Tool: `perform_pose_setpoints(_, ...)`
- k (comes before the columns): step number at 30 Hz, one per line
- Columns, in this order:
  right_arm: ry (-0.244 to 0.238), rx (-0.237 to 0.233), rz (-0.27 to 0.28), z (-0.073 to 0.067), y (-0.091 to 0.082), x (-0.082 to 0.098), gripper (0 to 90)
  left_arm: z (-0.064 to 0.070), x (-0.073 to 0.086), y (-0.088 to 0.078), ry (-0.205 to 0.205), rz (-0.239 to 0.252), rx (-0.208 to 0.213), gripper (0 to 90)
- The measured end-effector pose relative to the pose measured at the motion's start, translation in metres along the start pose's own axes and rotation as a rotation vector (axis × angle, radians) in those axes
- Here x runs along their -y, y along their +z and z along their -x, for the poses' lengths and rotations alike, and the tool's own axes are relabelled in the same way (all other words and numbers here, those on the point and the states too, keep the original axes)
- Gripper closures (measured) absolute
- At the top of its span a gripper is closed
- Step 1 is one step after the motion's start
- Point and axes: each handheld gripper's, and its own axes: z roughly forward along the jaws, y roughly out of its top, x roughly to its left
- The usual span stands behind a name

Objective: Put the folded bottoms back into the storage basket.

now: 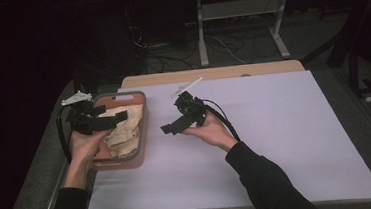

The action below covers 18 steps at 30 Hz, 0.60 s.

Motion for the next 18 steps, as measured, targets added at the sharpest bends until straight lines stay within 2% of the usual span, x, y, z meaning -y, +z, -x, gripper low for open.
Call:
perform_pose_setpoints(11, 0.022, 0.009, 0.027, 0.012, -0.020, 0.021, 0.0, 0.022, 0.005, 0.004, 0.028, 0.010, 0.035, 0.0)
perform_pose_setpoints(18, 0.025, 0.017, 0.039, 0.017, -0.033, 0.034, 0.0, 0.029, 0.012, 0.005, 0.026, 0.019, 0.052, 0.0)
